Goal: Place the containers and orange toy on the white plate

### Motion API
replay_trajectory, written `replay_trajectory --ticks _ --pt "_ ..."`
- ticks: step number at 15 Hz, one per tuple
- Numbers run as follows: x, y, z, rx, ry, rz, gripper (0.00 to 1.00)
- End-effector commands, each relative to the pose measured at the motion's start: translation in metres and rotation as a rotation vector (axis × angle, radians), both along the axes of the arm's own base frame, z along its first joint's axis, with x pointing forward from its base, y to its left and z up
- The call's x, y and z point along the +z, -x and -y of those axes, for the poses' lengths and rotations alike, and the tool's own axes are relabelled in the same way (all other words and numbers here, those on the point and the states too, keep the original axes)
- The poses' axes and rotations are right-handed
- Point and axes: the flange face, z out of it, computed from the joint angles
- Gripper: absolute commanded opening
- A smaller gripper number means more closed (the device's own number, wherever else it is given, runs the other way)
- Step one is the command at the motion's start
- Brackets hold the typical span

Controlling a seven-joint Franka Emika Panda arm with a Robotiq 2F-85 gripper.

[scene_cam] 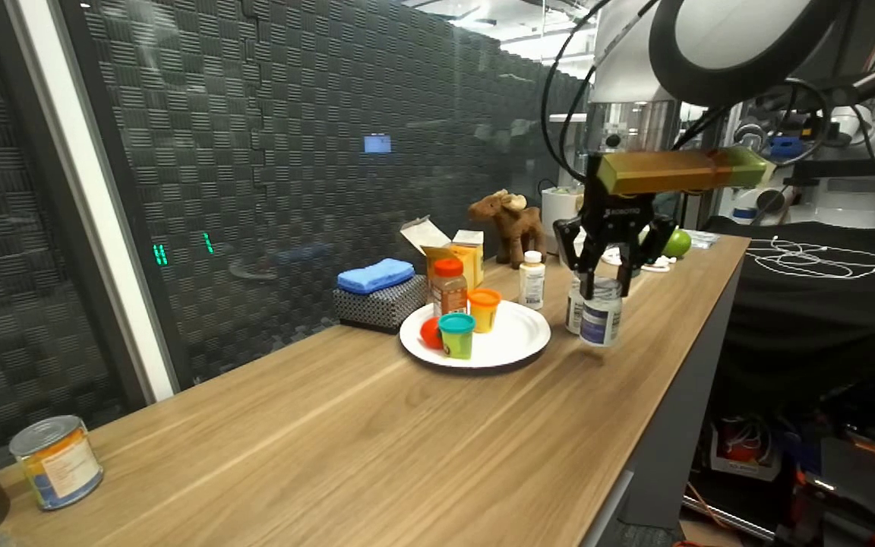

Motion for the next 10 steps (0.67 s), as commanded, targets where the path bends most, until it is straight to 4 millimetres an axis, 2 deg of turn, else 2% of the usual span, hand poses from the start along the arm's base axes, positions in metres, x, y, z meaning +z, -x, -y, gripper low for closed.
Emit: replay_trajectory --ticks 1,3,5,10 --pt "0.050 -0.020 -0.032 0.113 0.105 0.028 0.19" --pt "0.059 -0.041 -0.044 0.178 0.130 0.051 0.19" --pt "0.056 -0.060 -0.048 0.216 0.145 0.061 0.19" --pt "0.022 -0.095 -0.040 0.237 0.099 0.023 0.19"
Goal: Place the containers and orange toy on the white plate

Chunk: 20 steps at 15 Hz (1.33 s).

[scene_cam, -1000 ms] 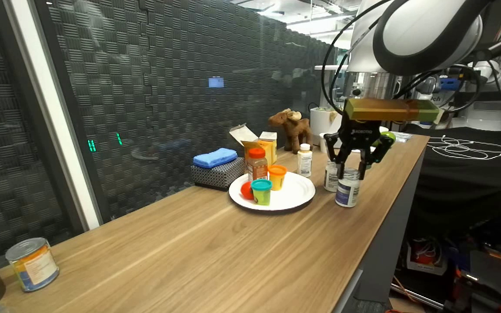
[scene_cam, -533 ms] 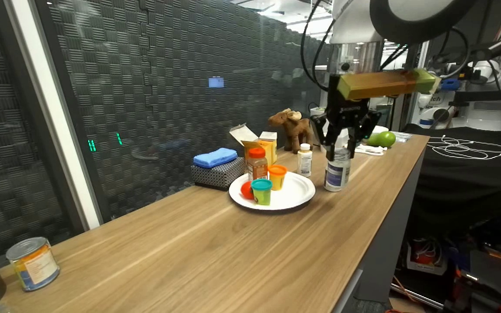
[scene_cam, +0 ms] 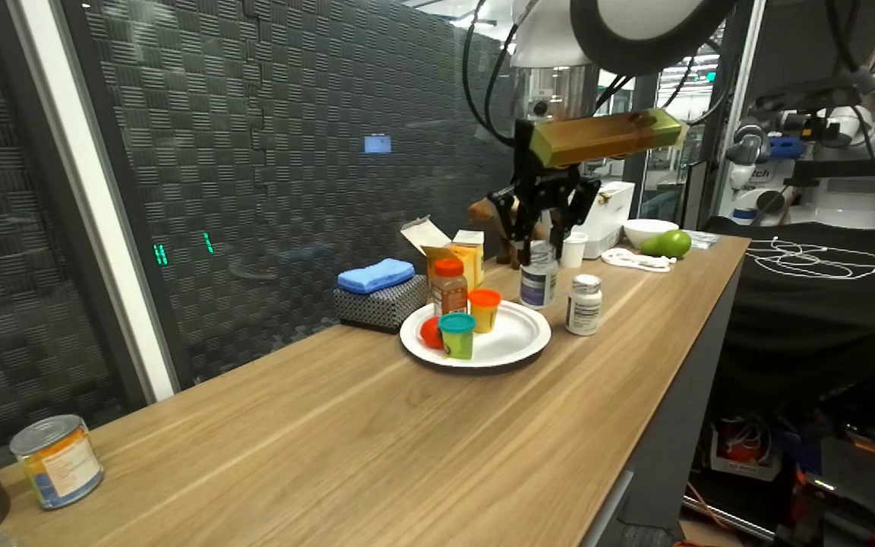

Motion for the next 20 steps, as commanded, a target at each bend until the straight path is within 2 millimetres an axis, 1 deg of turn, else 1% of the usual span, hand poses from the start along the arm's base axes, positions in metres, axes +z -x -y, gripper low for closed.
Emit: replay_trajectory --ticks 1,4,10,17,20 --pt "-0.018 -0.033 0.006 0.024 -0.032 -0.022 0.19" --pt "-0.031 -0.048 0.006 0.023 -0.077 -0.049 0.19" --pt "-0.034 -0.069 0.001 0.010 -0.142 -0.041 0.19" --pt "-0.045 -0.082 -0.002 -0.026 -0.194 -0.051 0.19" --pt "-0.051 -0.088 -0.003 -0.041 -0.182 -0.045 0.19"
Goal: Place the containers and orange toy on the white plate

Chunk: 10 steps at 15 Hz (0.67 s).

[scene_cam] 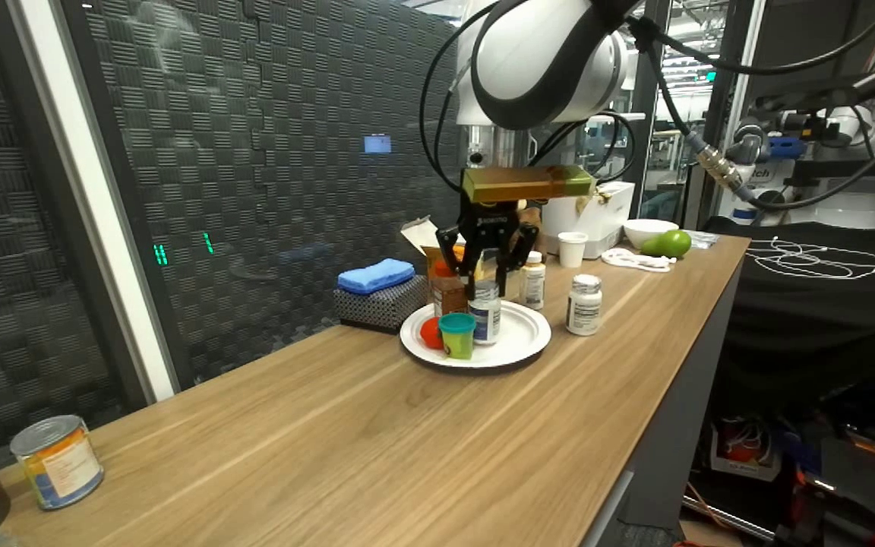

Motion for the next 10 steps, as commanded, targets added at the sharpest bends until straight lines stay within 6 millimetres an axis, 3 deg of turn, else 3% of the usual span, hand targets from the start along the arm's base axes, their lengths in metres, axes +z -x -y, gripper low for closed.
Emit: replay_trajectory --ticks 1,3,4,5,9,10 --pt "0.002 -0.015 -0.002 -0.011 -0.005 0.017 0.19" --pt "0.002 -0.017 -0.003 -0.006 0.001 0.018 0.19" --pt "0.003 -0.017 -0.004 -0.002 0.003 0.021 0.69" --pt "0.006 -0.015 -0.005 0.001 0.001 0.029 0.70" --pt "0.029 -0.004 -0.011 0.018 0.010 0.085 0.98" --pt "0.036 0.000 -0.011 0.025 0.017 0.094 1.00"
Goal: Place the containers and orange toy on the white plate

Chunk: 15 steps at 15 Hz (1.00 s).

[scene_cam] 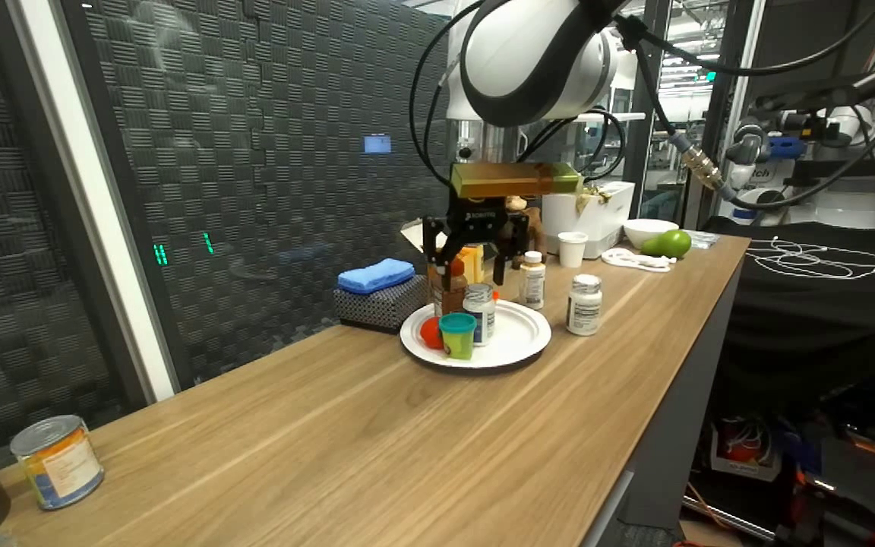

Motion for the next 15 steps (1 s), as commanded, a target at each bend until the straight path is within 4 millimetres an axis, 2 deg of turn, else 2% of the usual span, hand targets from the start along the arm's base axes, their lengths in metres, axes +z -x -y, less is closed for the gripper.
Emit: replay_trajectory --ticks 1,4,7,10,15 --pt "0.034 0.017 -0.003 0.022 0.024 0.058 1.00" --pt "0.047 0.038 0.008 0.038 0.064 0.065 1.00" --pt "0.051 0.065 0.031 0.030 0.068 0.071 0.99" --pt "0.048 0.087 0.061 0.011 0.040 0.096 1.00" --pt "0.034 0.105 0.114 -0.039 0.058 0.092 1.00"
